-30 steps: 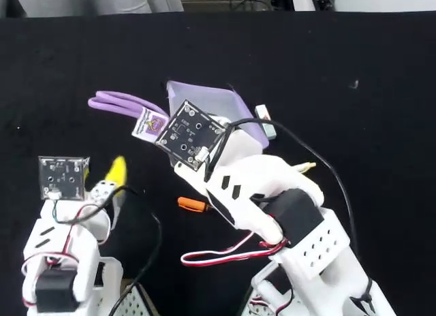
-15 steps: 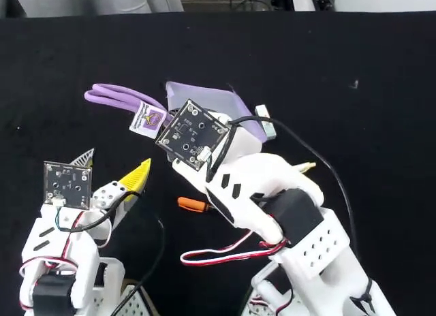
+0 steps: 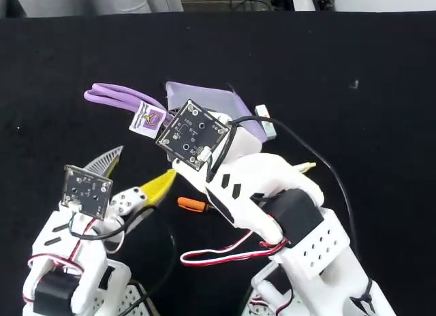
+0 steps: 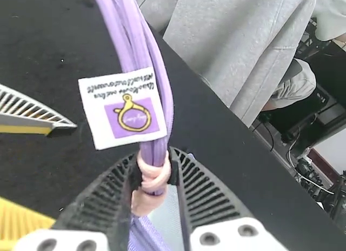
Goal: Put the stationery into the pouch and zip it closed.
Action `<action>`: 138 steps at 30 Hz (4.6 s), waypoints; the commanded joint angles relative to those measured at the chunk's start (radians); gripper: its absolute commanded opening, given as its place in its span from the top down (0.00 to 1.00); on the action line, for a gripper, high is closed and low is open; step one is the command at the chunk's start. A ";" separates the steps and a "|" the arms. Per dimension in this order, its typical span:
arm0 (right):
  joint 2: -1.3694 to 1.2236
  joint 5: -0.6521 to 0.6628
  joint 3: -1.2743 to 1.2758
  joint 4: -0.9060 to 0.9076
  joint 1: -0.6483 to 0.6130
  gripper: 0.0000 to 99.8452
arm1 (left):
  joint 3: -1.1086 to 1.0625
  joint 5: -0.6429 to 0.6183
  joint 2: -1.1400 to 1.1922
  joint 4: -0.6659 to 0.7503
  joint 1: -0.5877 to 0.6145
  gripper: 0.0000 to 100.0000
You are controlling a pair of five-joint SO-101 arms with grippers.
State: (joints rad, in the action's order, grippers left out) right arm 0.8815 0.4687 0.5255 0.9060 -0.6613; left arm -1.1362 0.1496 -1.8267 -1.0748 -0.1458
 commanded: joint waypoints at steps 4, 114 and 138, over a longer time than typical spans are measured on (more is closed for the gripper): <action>0.039 -0.008 -0.007 -0.020 -0.015 0.99 | -0.188 0.012 0.003 0.262 -0.013 0.64; 0.295 0.000 -0.140 0.399 0.445 0.99 | -0.466 -0.002 0.005 0.531 0.097 0.97; 0.295 0.000 -0.148 0.405 0.443 0.99 | -0.512 -0.002 0.009 0.582 0.021 0.78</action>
State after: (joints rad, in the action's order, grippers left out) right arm 1.1638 0.4687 0.4335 1.3096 -0.2348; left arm -1.6180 0.1603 -1.8174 -0.5762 -0.1151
